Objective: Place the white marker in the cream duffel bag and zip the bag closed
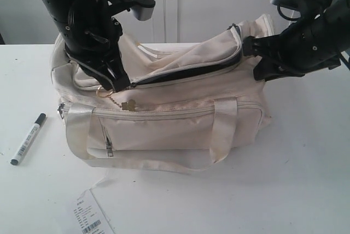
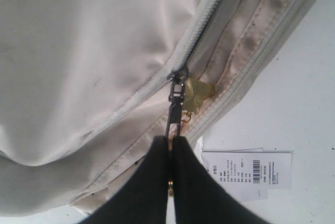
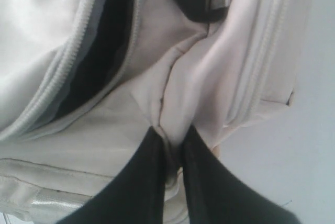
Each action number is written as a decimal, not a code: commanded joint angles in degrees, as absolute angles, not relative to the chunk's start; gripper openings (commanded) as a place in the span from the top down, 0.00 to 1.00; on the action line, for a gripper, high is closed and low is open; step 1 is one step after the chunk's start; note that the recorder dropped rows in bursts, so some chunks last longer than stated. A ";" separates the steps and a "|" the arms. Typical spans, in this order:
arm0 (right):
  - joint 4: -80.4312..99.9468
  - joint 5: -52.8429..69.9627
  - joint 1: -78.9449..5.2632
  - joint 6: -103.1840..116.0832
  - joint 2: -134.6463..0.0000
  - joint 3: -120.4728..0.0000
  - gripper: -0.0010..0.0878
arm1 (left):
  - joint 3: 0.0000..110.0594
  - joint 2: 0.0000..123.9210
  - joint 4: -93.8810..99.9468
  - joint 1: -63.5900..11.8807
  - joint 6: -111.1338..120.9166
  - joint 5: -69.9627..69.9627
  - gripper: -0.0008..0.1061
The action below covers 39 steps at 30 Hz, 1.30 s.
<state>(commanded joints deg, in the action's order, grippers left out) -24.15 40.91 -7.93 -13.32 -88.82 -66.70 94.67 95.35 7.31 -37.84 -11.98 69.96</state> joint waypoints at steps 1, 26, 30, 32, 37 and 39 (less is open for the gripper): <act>-24.15 40.91 -7.93 -13.32 -88.82 -66.70 0.99 | 94.67 95.35 7.31 -37.84 -11.98 69.96 0.99; -23.18 41.55 -7.93 -13.32 -88.82 -66.70 0.99 | 94.67 95.35 11.54 -37.84 -11.98 69.96 0.99; -21.59 41.97 -7.93 -13.32 -88.82 -66.70 0.99 | 94.67 95.35 11.54 -37.84 -11.98 69.96 0.99; -20.42 42.20 -7.93 -13.32 -88.82 -66.70 0.99 | 94.67 95.35 11.84 -37.84 -11.98 69.96 0.99; -19.97 42.33 -7.93 -13.23 -88.82 -66.70 0.99 | 94.67 95.35 12.93 -37.84 -11.98 69.96 0.99; -19.97 42.33 -7.93 -13.23 -88.82 -66.70 0.99 | 94.67 95.35 12.93 -37.84 -11.98 69.96 0.99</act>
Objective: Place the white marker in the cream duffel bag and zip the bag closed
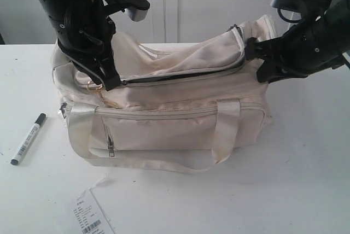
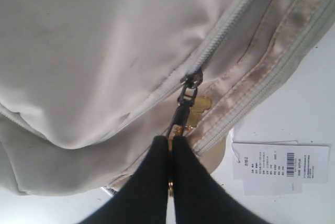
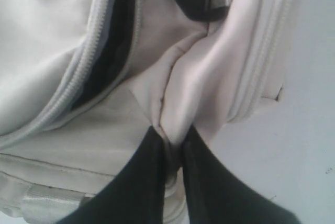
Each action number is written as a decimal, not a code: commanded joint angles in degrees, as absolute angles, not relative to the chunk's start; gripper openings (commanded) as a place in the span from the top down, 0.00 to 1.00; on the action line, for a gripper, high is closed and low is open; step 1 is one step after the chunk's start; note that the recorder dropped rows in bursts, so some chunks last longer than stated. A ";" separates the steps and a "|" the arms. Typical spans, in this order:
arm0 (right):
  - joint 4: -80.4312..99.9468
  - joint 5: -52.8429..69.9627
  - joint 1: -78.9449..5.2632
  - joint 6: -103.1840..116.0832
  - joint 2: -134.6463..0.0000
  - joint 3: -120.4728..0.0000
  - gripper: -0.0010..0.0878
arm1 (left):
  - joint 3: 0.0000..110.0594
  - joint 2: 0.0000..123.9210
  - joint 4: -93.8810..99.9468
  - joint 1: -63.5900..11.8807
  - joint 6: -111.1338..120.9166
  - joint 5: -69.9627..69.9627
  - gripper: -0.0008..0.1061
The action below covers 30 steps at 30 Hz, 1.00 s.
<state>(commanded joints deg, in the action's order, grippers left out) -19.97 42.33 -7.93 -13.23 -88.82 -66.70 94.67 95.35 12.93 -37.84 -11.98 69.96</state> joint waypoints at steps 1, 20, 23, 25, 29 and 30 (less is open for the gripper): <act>-19.97 42.33 -7.93 -13.23 -88.82 -66.70 0.99 | 94.67 95.35 12.93 -37.84 -11.98 69.96 0.99; -19.83 42.57 -7.93 -13.23 -88.82 -66.70 0.99 | 92.90 94.74 6.03 -37.84 -11.83 69.96 0.88; -19.84 42.20 -7.93 -13.23 -88.82 -66.70 0.99 | 89.54 94.67 2.08 -37.84 -12.48 66.76 0.69; -19.84 41.90 -7.93 -13.23 -88.82 -66.70 0.99 | 88.98 94.67 2.00 -37.84 -10.16 64.90 0.37; -19.84 41.50 -7.93 -13.34 -88.82 -66.70 0.99 | 88.52 94.67 -2.21 -37.84 -8.71 61.26 0.17; -19.84 41.50 -7.93 -13.34 -88.82 -66.70 0.99 | 88.52 94.67 -3.79 -37.84 -7.86 60.12 0.17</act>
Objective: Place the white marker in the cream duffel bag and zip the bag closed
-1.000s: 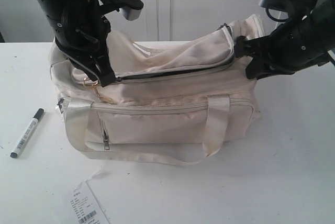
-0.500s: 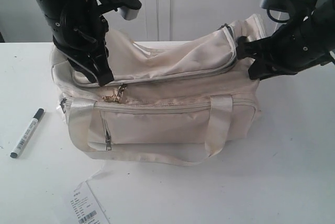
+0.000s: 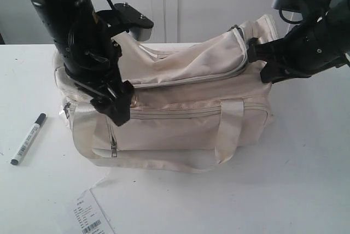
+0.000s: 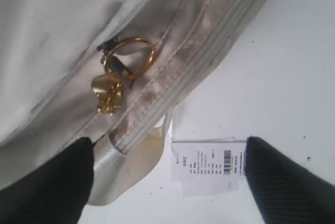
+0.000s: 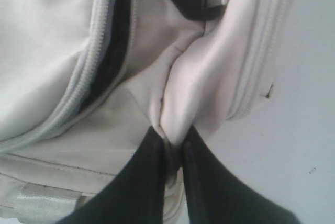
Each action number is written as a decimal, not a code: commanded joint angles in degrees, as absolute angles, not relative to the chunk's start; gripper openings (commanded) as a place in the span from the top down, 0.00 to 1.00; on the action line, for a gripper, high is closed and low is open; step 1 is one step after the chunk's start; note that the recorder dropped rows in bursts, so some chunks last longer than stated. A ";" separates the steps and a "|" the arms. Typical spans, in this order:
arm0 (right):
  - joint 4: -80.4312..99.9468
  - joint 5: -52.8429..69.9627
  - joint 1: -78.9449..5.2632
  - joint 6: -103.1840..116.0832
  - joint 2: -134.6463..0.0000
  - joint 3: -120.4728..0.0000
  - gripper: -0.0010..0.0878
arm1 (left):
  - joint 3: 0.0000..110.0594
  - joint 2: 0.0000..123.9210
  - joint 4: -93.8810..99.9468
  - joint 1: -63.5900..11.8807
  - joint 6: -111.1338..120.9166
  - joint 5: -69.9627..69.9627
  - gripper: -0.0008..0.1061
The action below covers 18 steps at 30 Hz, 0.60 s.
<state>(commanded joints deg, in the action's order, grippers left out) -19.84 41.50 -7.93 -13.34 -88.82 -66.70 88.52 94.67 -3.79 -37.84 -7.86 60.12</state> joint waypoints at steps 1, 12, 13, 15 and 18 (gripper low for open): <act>-19.84 41.50 -7.93 -13.34 -88.82 -66.70 0.99 | 88.52 94.67 -4.91 -37.84 -6.58 58.58 0.19; -19.60 41.04 -7.93 -13.34 -88.82 -66.70 0.99 | 88.40 94.91 -2.80 -37.84 9.57 51.61 0.35; -19.60 41.04 -7.93 -13.34 -88.82 -66.70 0.99 | 88.40 95.12 -2.66 -37.84 9.73 51.86 0.35; -19.60 41.04 -7.93 -13.34 -88.82 -66.70 0.99 | 87.59 95.52 -1.94 -37.84 9.73 52.59 0.35; -19.60 41.04 -7.93 -13.34 -88.82 -66.70 0.99 | 84.92 95.64 0.00 -37.84 10.47 51.93 0.35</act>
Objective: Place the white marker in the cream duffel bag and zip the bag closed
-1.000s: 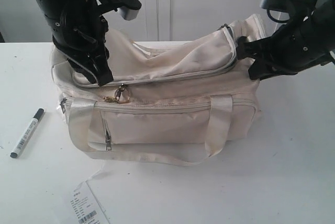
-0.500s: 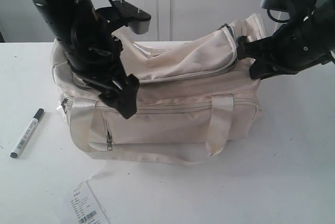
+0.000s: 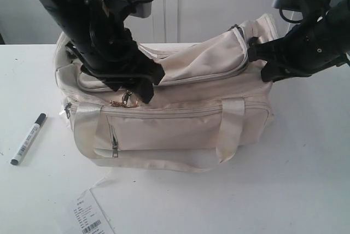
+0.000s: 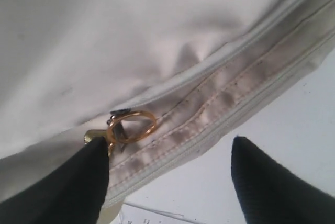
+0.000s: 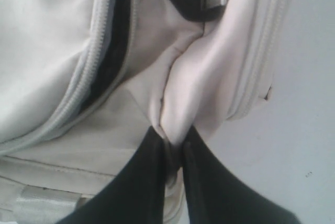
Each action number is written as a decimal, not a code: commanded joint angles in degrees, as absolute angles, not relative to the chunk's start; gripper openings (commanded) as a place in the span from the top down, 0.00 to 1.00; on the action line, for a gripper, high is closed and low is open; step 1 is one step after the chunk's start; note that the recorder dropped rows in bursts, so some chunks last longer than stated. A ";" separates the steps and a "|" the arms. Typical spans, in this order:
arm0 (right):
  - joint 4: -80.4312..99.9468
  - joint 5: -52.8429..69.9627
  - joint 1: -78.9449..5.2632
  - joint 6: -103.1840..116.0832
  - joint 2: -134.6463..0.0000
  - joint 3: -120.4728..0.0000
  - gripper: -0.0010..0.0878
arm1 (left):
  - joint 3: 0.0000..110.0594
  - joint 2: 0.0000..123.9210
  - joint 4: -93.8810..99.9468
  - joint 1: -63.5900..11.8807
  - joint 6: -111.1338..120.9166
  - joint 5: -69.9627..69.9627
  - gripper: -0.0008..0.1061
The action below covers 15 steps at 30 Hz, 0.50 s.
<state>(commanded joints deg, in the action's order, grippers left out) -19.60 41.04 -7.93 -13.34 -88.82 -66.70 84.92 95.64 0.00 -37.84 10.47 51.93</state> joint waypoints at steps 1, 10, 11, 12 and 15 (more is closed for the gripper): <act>-19.60 41.04 -7.93 -13.34 -88.82 -66.70 0.99 | 84.01 95.68 0.00 -37.84 10.91 51.18 0.35; -19.60 41.04 -7.93 -13.34 -88.82 -66.70 0.99 | 81.12 95.68 0.00 -37.84 12.18 45.04 0.35; -19.60 41.04 -7.93 -13.34 -88.82 -66.70 0.99 | 81.12 95.68 0.00 -37.84 12.18 44.38 0.35; -19.60 41.04 -7.93 -13.34 -88.82 -66.70 0.99 | 81.12 95.68 0.00 -37.84 12.18 44.08 0.35; -19.60 41.04 -7.93 -13.34 -88.82 -66.70 0.99 | 81.12 95.90 0.00 -37.84 12.63 43.32 0.35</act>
<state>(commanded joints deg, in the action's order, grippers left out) -19.60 41.04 -7.93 -13.34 -88.82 -66.70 81.12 95.90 0.00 -37.84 12.63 43.32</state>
